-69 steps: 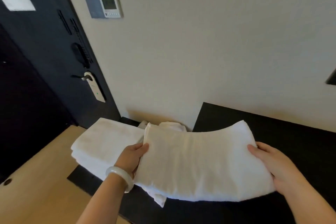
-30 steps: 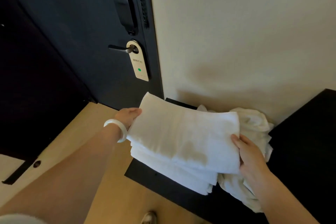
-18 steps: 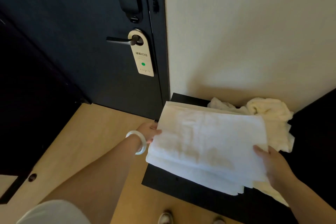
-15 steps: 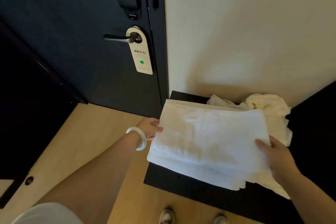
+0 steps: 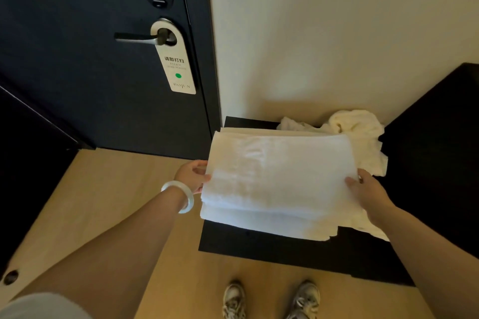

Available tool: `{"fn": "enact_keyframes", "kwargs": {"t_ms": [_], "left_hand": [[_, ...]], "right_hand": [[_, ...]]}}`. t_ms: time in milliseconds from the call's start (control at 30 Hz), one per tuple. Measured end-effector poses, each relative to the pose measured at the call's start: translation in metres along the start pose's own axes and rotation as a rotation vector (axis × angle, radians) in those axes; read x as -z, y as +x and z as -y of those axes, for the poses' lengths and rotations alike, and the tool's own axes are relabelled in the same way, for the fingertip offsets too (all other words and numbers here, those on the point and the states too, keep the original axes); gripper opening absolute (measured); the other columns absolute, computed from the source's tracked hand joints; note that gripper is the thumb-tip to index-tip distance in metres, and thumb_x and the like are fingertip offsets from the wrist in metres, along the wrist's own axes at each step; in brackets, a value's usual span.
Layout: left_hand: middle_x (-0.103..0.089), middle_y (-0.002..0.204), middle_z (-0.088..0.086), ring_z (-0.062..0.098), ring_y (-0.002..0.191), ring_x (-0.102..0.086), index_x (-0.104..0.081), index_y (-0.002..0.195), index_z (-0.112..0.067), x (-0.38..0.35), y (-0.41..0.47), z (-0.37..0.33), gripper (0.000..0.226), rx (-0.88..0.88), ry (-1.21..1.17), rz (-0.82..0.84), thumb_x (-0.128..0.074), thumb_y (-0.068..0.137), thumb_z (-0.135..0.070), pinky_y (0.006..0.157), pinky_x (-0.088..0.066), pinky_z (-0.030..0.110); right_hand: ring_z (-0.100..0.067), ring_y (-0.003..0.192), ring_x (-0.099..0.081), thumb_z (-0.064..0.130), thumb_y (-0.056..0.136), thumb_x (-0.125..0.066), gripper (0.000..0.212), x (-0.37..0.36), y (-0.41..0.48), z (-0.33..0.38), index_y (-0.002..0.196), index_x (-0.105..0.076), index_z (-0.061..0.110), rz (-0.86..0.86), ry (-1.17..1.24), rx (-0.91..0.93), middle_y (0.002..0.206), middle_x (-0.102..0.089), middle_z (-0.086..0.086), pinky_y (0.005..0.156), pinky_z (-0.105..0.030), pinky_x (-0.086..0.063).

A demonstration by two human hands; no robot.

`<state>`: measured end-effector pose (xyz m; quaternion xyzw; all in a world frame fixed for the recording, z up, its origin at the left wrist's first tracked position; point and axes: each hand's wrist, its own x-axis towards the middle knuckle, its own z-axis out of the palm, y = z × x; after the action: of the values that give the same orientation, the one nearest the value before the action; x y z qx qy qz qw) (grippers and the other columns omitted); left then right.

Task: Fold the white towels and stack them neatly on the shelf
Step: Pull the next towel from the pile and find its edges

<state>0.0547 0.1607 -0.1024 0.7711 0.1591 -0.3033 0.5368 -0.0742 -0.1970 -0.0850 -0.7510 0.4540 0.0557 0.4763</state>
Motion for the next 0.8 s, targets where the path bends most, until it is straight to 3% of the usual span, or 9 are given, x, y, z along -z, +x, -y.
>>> {"fn": "enact_keyframes", "kwargs": {"t_ms": [200,300,400,467,567,667,800], "left_hand": [[-0.064,0.115,0.009,0.033,0.107,-0.062,-0.059,0.124,-0.015,-0.003,0.004,0.003,0.036,-0.039,0.094,-0.034,-0.062,0.091,0.000,0.094,-0.053,0.051],[-0.056,0.124,0.011,0.033,0.110,-0.057,-0.050,0.130,-0.011,-0.016,0.001,0.000,0.041,-0.103,0.385,-0.135,-0.064,0.091,-0.009,0.093,-0.051,0.045],[-0.026,0.151,0.013,0.034,0.136,-0.034,-0.023,0.149,-0.012,-0.038,-0.014,-0.006,0.067,-0.282,0.941,-0.258,-0.060,0.095,-0.028,0.106,-0.040,0.042],[0.003,0.162,0.007,0.031,0.149,-0.007,0.002,0.156,-0.019,-0.055,-0.020,-0.005,0.080,-0.483,1.155,-0.172,-0.051,0.098,-0.039,0.118,-0.022,0.043],[0.031,0.158,0.001,0.029,0.147,0.023,0.019,0.152,-0.030,-0.077,-0.017,0.004,0.083,-0.535,1.264,0.064,-0.040,0.099,-0.053,0.120,0.004,0.050],[0.036,0.155,0.001,0.032,0.143,0.030,0.023,0.150,-0.033,-0.087,-0.005,0.017,0.082,-0.444,1.348,0.161,-0.031,0.096,-0.063,0.118,0.009,0.054],[0.039,0.154,0.001,0.032,0.142,0.033,0.026,0.149,-0.034,-0.089,0.005,0.019,0.083,-0.401,1.386,0.188,-0.030,0.096,-0.064,0.117,0.010,0.055]], "right_hand": [[-0.036,0.109,-0.049,0.023,0.104,-0.043,0.045,-0.008,0.000,-0.004,0.146,-0.035,0.011,-0.081,-0.192,0.023,0.130,-0.049,-0.017,0.096,-0.049,-0.043],[-0.037,0.108,-0.051,0.021,0.101,-0.048,0.048,-0.010,-0.001,-0.001,0.145,-0.034,0.009,-0.083,-0.254,0.060,0.131,-0.050,-0.019,0.092,-0.048,-0.047],[-0.041,0.131,-0.039,0.023,0.097,-0.056,0.066,-0.017,-0.011,0.004,0.152,-0.021,0.011,-0.189,-0.553,0.211,0.148,-0.036,-0.019,0.106,-0.051,-0.037],[-0.035,0.148,-0.016,0.030,0.097,-0.055,0.079,-0.026,-0.019,0.004,0.157,-0.005,0.016,-0.257,-0.825,0.427,0.162,-0.012,-0.014,0.118,-0.049,-0.018],[-0.028,0.150,0.017,0.048,0.100,-0.039,0.081,-0.039,-0.017,-0.010,0.155,0.016,0.023,-0.047,-1.028,0.518,0.162,0.023,-0.006,0.120,-0.050,0.004],[-0.026,0.145,0.030,0.057,0.100,-0.033,0.084,-0.040,-0.007,-0.025,0.152,0.025,0.026,0.154,-1.027,0.395,0.154,0.040,-0.002,0.120,-0.051,0.009],[-0.025,0.143,0.034,0.058,0.098,-0.039,0.090,-0.035,0.001,-0.023,0.150,0.028,0.027,0.252,-0.990,0.375,0.149,0.045,0.000,0.118,-0.051,0.011]]}}
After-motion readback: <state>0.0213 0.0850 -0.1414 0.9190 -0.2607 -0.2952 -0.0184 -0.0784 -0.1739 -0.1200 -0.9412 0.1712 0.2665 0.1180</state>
